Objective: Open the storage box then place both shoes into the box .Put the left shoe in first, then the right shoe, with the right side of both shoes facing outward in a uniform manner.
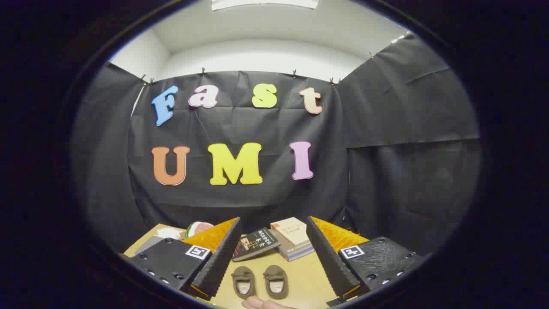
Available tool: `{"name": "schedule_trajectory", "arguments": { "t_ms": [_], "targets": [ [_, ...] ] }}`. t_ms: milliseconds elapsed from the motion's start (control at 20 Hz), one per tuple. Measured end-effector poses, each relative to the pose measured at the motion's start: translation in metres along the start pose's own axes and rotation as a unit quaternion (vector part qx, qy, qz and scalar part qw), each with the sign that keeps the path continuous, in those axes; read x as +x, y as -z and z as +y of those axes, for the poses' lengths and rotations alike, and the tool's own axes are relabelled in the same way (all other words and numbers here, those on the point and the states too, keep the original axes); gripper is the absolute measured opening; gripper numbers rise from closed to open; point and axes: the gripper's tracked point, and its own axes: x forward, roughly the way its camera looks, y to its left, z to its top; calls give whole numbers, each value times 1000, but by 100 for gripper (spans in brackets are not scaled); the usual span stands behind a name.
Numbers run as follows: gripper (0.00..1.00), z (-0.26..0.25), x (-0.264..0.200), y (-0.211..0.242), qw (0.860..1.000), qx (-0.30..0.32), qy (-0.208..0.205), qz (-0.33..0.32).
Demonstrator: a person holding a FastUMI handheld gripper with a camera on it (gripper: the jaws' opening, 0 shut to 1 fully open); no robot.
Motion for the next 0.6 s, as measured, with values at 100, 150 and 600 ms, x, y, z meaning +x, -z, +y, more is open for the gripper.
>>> {"name": "schedule_trajectory", "arguments": {
  "t_ms": [100, 150, 600],
  "targets": [
    [94, -2, 3, -1, 1000, -1, -6, 3],
    [94, -4, 4, 2, 1000, -1, -7, 7],
    [94, -3, 9, 11, 999, -5, -35, 25]
  ]
}}
